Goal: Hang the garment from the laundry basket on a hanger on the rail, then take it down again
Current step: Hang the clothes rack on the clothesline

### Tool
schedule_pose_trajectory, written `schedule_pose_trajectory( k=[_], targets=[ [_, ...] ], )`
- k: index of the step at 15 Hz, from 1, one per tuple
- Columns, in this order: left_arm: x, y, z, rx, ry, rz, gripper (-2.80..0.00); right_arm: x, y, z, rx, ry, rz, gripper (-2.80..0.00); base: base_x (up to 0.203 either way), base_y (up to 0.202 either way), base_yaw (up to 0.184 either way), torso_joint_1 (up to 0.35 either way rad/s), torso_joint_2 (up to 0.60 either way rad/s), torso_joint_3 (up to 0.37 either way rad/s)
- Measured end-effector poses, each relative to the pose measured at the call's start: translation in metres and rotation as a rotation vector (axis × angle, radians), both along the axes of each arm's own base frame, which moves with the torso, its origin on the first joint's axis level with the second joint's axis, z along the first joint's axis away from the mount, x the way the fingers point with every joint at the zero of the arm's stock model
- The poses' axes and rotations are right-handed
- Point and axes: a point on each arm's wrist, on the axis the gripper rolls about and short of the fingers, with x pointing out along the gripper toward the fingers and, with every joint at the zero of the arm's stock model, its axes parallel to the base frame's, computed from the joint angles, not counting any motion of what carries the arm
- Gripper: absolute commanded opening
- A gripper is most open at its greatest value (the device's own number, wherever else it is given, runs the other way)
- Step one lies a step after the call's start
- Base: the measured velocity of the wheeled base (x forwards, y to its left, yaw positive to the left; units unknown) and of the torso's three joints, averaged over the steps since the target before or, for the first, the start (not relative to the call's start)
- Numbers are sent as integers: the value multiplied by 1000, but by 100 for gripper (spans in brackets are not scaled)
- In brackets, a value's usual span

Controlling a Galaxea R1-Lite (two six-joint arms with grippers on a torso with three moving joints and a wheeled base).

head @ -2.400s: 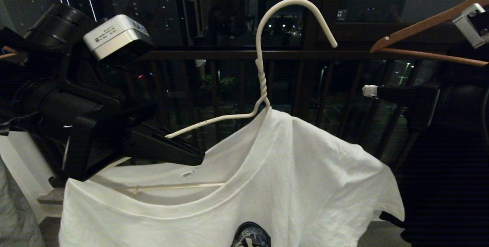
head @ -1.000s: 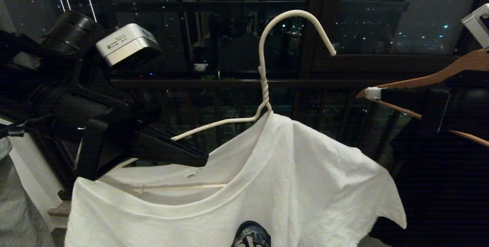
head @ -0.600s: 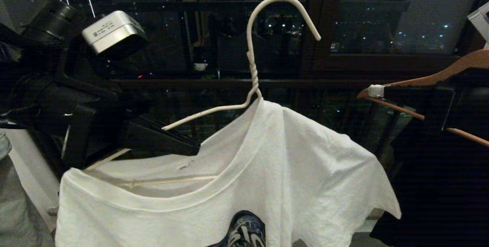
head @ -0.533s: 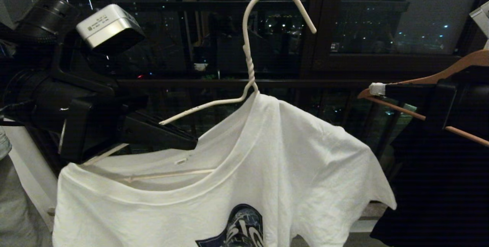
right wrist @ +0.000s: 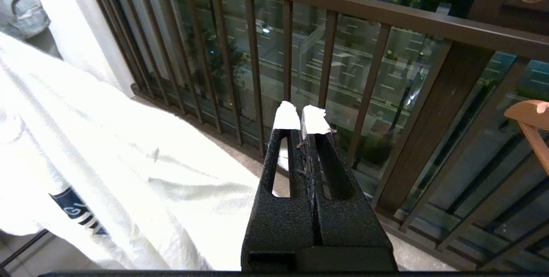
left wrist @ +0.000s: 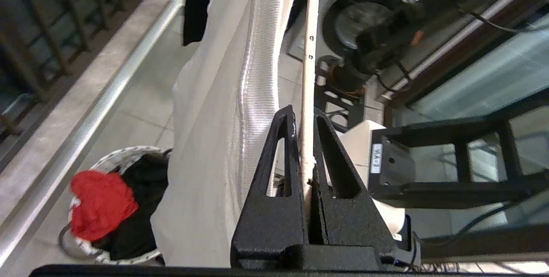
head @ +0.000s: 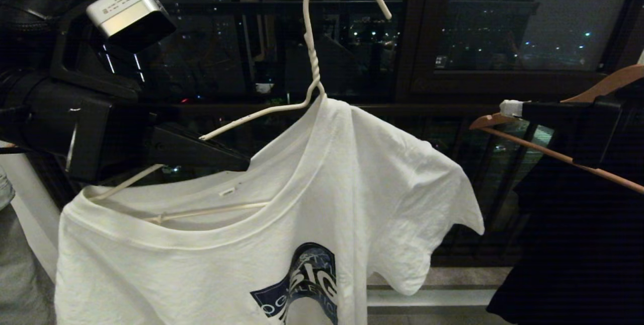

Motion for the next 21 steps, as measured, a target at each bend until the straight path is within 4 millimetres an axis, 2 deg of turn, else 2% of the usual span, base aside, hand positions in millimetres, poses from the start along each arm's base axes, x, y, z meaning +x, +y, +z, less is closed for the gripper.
schedule_pose_trajectory(
  k=[6, 17, 21],
  targets=[
    [-1, 4, 8, 11, -19, 88, -280, -1, 0, 1, 3, -2, 1, -280, 0, 0, 0, 0, 0, 0],
    [-20, 14, 31, 52, -205, 264, -280, -2, -1, 2, 7, -9, -3, -280, 0, 0, 0, 0, 0, 0],
    [-19, 15, 38, 35, -248, 339, -280, -3, -3, 3, 8, -13, -8, -280, 0, 0, 0, 0, 0, 0]
  ],
)
